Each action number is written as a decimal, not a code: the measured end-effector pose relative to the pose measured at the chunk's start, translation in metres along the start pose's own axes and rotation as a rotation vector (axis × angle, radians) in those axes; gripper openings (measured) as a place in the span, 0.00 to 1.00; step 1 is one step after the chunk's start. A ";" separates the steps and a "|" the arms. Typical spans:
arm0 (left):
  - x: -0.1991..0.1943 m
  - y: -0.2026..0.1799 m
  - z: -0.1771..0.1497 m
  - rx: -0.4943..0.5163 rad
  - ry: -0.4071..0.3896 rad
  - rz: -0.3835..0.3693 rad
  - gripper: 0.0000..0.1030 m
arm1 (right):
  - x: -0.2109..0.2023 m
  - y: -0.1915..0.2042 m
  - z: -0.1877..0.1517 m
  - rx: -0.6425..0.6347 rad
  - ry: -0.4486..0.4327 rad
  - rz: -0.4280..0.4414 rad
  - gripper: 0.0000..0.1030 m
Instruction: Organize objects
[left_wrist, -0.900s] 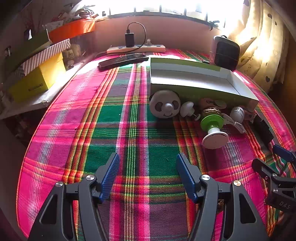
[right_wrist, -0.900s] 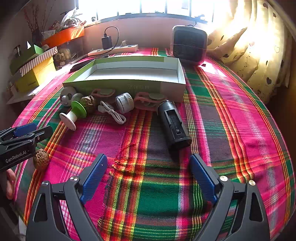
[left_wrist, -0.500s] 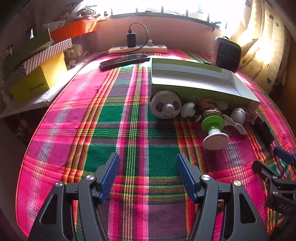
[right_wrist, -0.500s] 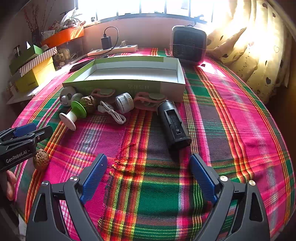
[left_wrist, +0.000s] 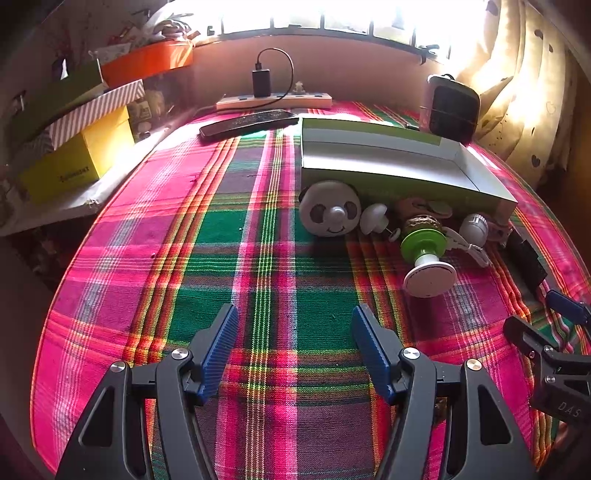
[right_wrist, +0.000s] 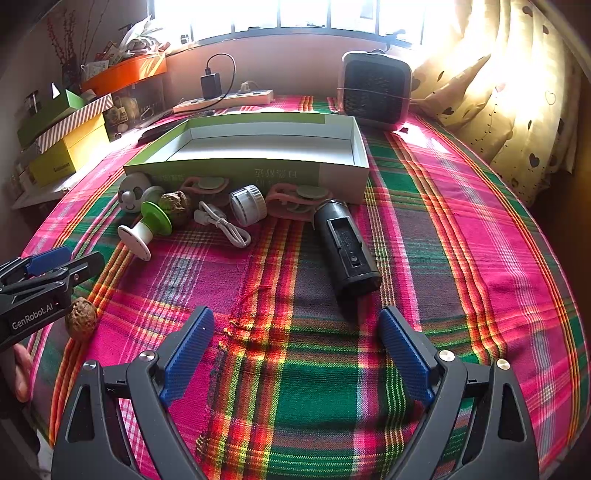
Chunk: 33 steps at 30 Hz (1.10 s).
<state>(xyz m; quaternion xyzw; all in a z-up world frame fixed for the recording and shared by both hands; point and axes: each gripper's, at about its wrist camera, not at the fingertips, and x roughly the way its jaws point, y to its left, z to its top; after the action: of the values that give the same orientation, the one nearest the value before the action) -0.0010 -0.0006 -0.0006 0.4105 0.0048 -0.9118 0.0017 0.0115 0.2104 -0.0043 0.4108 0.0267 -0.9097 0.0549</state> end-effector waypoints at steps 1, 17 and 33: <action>0.000 0.000 0.000 0.001 -0.001 -0.001 0.61 | 0.000 0.000 0.000 0.000 0.000 0.000 0.88; -0.001 0.001 0.000 0.016 0.011 -0.017 0.61 | 0.000 -0.001 0.000 -0.008 0.006 0.010 0.88; -0.026 0.017 -0.012 0.039 0.029 -0.222 0.61 | -0.019 -0.028 0.006 -0.015 -0.059 0.014 0.87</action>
<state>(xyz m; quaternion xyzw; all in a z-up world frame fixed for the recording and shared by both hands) 0.0254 -0.0172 0.0103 0.4204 0.0325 -0.9004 -0.1073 0.0162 0.2393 0.0138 0.3836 0.0292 -0.9207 0.0649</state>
